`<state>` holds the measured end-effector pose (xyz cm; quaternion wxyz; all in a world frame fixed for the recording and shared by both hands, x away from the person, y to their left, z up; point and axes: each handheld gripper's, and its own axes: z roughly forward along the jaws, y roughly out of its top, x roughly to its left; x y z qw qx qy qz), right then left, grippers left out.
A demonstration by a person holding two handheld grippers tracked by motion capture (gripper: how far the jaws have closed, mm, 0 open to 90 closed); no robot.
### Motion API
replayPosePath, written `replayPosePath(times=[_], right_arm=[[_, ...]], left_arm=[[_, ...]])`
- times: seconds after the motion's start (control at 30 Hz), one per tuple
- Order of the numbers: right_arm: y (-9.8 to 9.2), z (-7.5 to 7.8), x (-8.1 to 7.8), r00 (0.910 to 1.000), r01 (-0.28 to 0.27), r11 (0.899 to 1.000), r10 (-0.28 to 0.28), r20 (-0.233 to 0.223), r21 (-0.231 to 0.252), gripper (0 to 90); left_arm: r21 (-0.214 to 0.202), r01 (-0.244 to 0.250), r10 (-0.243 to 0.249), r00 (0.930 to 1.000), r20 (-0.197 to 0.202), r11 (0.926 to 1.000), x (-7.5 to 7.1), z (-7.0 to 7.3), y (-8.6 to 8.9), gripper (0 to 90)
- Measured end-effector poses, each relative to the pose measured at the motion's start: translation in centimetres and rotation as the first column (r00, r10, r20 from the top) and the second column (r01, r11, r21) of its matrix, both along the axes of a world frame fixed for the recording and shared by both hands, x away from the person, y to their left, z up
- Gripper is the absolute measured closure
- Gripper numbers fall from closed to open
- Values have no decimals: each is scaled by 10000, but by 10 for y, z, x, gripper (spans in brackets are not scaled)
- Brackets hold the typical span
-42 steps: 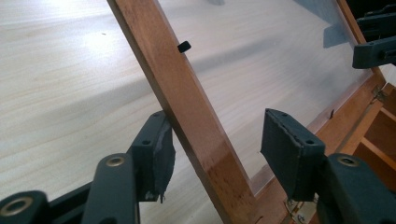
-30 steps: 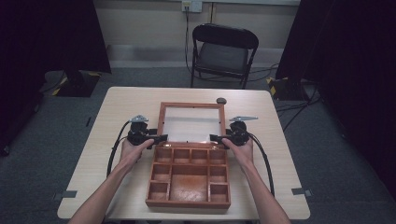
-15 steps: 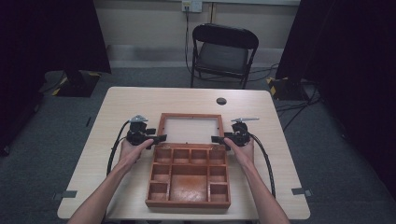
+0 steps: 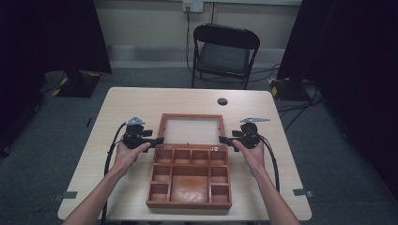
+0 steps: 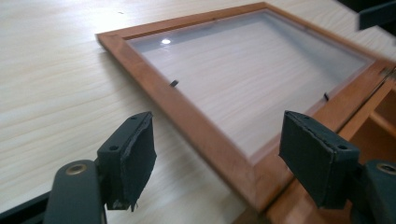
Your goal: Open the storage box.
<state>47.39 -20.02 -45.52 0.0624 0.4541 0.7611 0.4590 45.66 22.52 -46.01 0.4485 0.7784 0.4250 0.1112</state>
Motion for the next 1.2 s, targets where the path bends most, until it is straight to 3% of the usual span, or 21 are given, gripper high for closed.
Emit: replayPosePath(times=[0.1,0.2,0.27,0.33,0.43,0.5,0.57,0.67,0.8,0.9,0.93,1.0,1.07,1.13,1.2], right_arm=[[-5,8,-14,9996,73,9999,-69,285,-127,159],[-13,17,-28,9986,149,9996,-161,507,242,144],[-19,21,-37,9972,341,9994,-341,665,10,147],[-26,23,-45,9959,473,9987,-456,776,-201,146],[-37,22,-57,9971,503,9983,-485,594,-287,146],[-43,21,-68,9948,671,9962,-625,804,-561,145],[-48,19,-75,9935,940,9919,-879,726,-859,146],[-56,14,-84,9870,1495,9762,-1379,822,-1574,147],[-70,3,-91,9804,1959,9624,-1880,590,-1883,146],[-79,-11,-94,9762,2153,9516,-2160,209,-2193,148],[-82,-17,-94,9736,2249,9464,-2276,154,-2319,148],[-86,-27,-93,9676,2471,9268,-2515,211,-2827,148],[-89,-34,-91,9626,2600,9102,-2707,120,-3226,138],[-90,-38,-92,9583,2829,8892,-2780,665,-3596,125],[-89,-42,-91,9553,2952,8910,-2804,935,-3449,77]], left_arm=[[-108,-188,189,9998,31,9998,-8,3,9,257],[118,-265,264,9996,92,9996,-14,6,19,258],[214,-351,350,9994,55,9992,-19,6,28,257],[58,-370,371,9991,-205,9993,-25,4,35,243],[582,-489,496,9987,-111,9971,-34,-1,45,218],[529,-537,545,9984,-141,9972,-39,-2,52,204],[585,-596,604,9981,-109,9965,-44,-3,58,189],[919,-874,893,9958,-174,9919,-51,-5,67,190],[1349,-1218,1266,9916,-277,9833,-58,-10,79,189],[1604,-1420,1531,9865,-589,9768,-60,-18,86,188],[1754,-1555,1659,9851,-461,9721,-61,-21,87,189],[2239,-1587,1675,9856,-210,9616,-63,-27,88,193],[2477,-1583,1712,9847,-315,9558,-63,-32,88,193],[2689,-1564,1634,9866,-38,9504,-64,-36,88,179],[2424,-1777,1792,9837,160,9538,-65,-39,88,154]])
